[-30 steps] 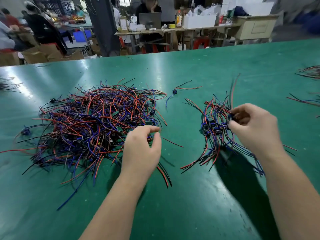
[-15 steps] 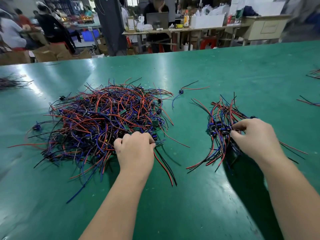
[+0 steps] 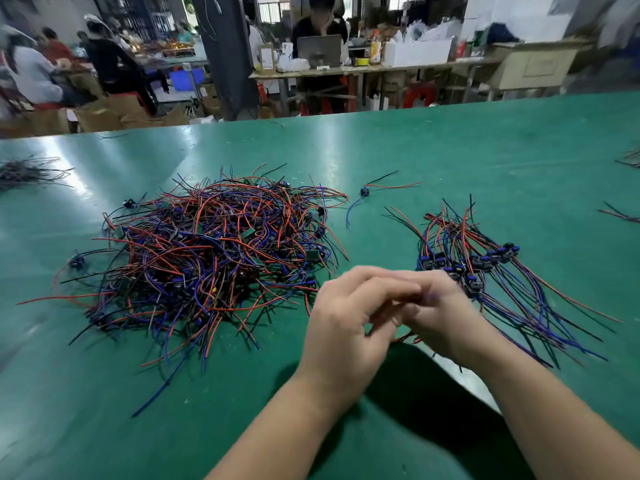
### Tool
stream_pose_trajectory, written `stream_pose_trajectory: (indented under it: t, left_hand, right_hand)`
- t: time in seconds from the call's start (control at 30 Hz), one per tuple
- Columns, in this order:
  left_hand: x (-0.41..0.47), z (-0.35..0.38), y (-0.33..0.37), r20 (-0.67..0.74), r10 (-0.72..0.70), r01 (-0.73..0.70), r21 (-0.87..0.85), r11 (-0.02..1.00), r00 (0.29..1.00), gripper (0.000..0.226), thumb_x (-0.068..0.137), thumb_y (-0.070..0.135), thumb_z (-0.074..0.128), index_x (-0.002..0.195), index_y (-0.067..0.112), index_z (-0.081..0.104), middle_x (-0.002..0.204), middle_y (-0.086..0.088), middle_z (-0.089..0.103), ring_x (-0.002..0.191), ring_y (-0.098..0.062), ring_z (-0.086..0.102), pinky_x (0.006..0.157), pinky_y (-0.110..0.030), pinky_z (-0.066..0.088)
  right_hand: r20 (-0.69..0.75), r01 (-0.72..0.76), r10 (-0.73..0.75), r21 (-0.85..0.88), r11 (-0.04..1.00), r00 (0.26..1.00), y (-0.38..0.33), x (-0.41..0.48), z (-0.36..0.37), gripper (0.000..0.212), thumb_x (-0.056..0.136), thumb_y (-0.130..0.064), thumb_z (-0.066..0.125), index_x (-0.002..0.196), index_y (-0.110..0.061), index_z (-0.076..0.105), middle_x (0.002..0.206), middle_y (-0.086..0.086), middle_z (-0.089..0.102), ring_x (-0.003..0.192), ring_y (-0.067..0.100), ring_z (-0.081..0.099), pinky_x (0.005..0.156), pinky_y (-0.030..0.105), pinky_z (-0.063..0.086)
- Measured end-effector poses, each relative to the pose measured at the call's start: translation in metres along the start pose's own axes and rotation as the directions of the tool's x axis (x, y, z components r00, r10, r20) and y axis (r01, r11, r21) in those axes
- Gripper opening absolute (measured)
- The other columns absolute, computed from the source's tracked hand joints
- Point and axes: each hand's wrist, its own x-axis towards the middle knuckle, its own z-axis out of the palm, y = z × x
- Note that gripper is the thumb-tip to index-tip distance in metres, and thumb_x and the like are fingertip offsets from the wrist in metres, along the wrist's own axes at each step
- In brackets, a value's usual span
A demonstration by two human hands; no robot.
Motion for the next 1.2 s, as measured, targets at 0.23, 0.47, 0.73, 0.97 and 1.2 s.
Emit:
stream_pose_trajectory:
  t: [0.23,0.47,0.73,0.97,1.2]
  left_hand:
    - [0.007,-0.018,-0.009,0.046,-0.409,0.411,-0.124,0.903,0.912,0.041,0.091,0.039,0.053,0.131,0.03,0.05,0.108,0.009,0.068,0.106,-0.004,0.061,0.095,-0.02,0.043]
    - [0.006,-0.009,0.005,0.23,-0.543,0.582,-0.457,0.672,0.808,0.02,0.07,0.03,0.079,0.09,0.029,0.074,0.079,0.001,0.073,0.066,-0.015,0.067,0.07,-0.029,0.057]
    - [0.012,-0.01,0.016,0.464,-0.61,0.734,-0.6,0.317,0.642,0.015,0.073,0.028,0.065,0.076,0.019,0.077,0.076,-0.006,0.073,0.041,-0.01,0.057,0.043,-0.019,0.047]
    - [0.011,-0.011,0.015,0.518,-0.668,0.825,-0.494,0.275,0.533,0.019,0.067,0.029,0.072,0.073,0.011,0.073,0.069,-0.005,0.07,0.044,-0.01,0.058,0.042,-0.018,0.046]
    - [0.007,-0.013,0.019,0.753,-0.523,0.917,-0.334,0.22,0.399,0.009,0.077,0.017,0.07,0.077,0.008,0.072,0.069,-0.005,0.07,0.054,-0.011,0.065,0.049,-0.018,0.05]
  right_hand:
    - [-0.307,-0.028,0.224,0.533,0.846,0.925,-0.026,0.002,-0.017,0.016,0.071,-0.021,0.06,0.066,-0.019,0.075,0.067,0.006,0.071,0.049,0.007,0.064,0.041,0.013,0.043]
    - [-0.287,-0.071,0.326,0.643,0.763,0.901,-0.031,0.001,-0.019,0.016,0.069,-0.016,0.061,0.066,-0.021,0.076,0.073,0.002,0.073,0.063,0.003,0.069,0.04,0.008,0.043]
    - [-0.144,-0.094,0.192,0.507,0.856,0.971,-0.022,0.0,-0.019,0.022,0.058,-0.022,0.073,0.079,-0.017,0.078,0.077,0.005,0.072,0.054,0.007,0.054,0.05,0.014,0.042]
    - [-0.139,-0.177,0.23,0.316,0.932,0.963,-0.017,0.0,-0.013,0.01,0.056,-0.02,0.073,0.064,-0.014,0.075,0.057,0.002,0.065,0.049,0.007,0.054,0.048,0.014,0.042]
    - [-0.43,-0.097,0.338,0.491,0.866,0.837,-0.023,0.005,-0.039,0.013,0.068,-0.011,0.067,0.056,-0.015,0.07,0.054,-0.001,0.065,0.044,0.005,0.057,0.042,0.012,0.04]
